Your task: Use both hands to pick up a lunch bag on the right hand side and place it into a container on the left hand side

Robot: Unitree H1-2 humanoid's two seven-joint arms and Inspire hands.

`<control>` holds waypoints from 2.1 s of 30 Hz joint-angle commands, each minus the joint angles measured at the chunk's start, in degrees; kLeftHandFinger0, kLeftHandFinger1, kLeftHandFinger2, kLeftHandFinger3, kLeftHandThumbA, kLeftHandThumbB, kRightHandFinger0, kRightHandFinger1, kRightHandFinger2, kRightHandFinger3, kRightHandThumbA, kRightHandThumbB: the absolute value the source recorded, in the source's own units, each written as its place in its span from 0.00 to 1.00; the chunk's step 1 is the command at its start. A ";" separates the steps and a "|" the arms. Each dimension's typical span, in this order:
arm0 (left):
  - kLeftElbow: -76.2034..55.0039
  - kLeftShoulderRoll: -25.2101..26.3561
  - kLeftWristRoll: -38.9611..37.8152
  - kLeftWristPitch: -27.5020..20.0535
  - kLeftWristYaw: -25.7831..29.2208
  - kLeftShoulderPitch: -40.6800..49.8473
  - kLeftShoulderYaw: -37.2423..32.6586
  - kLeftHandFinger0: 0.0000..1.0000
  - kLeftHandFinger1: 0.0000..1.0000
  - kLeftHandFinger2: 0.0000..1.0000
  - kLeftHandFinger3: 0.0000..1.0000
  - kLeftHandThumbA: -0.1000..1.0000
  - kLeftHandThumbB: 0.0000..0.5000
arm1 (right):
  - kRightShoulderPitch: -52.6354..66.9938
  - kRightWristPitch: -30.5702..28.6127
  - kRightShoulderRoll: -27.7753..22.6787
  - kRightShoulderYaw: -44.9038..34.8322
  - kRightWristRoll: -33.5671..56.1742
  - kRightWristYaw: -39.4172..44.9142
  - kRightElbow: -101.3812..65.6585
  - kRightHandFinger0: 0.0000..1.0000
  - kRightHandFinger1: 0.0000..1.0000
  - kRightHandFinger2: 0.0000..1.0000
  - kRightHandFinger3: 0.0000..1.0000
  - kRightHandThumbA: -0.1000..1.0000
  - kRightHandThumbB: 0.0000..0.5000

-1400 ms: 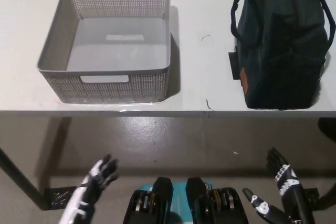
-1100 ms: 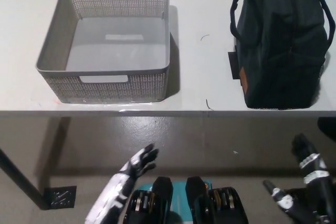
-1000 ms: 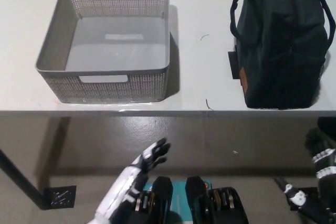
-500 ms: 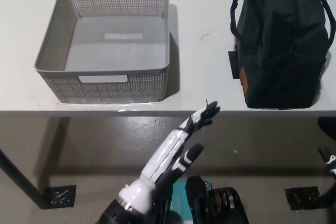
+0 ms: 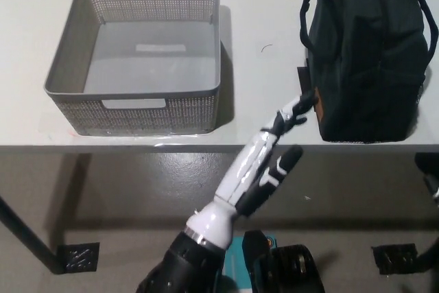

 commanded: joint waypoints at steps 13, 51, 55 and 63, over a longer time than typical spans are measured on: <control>-4.58 -8.93 -0.82 10.73 5.30 -0.24 -3.61 1.00 1.00 1.00 1.00 1.00 0.52 | -2.74 9.29 -3.59 -0.38 8.50 0.58 -6.77 1.00 1.00 1.00 1.00 0.94 0.21; 22.79 -3.05 -2.41 10.84 8.18 -36.81 9.82 1.00 1.00 1.00 1.00 1.00 0.55 | -25.07 13.24 -4.37 -3.11 6.22 -2.78 5.82 1.00 1.00 1.00 1.00 1.00 0.35; 27.64 -2.18 -3.45 9.40 8.71 -40.44 11.42 1.00 1.00 1.00 1.00 1.00 0.48 | -29.38 14.08 -6.46 -3.79 6.55 -2.49 8.16 1.00 1.00 1.00 1.00 1.00 0.32; 36.89 0.99 -3.83 8.39 8.83 -48.01 13.28 1.00 1.00 1.00 1.00 1.00 0.52 | -37.24 14.07 -11.05 -5.43 5.72 -2.48 17.81 1.00 1.00 1.00 1.00 1.00 0.27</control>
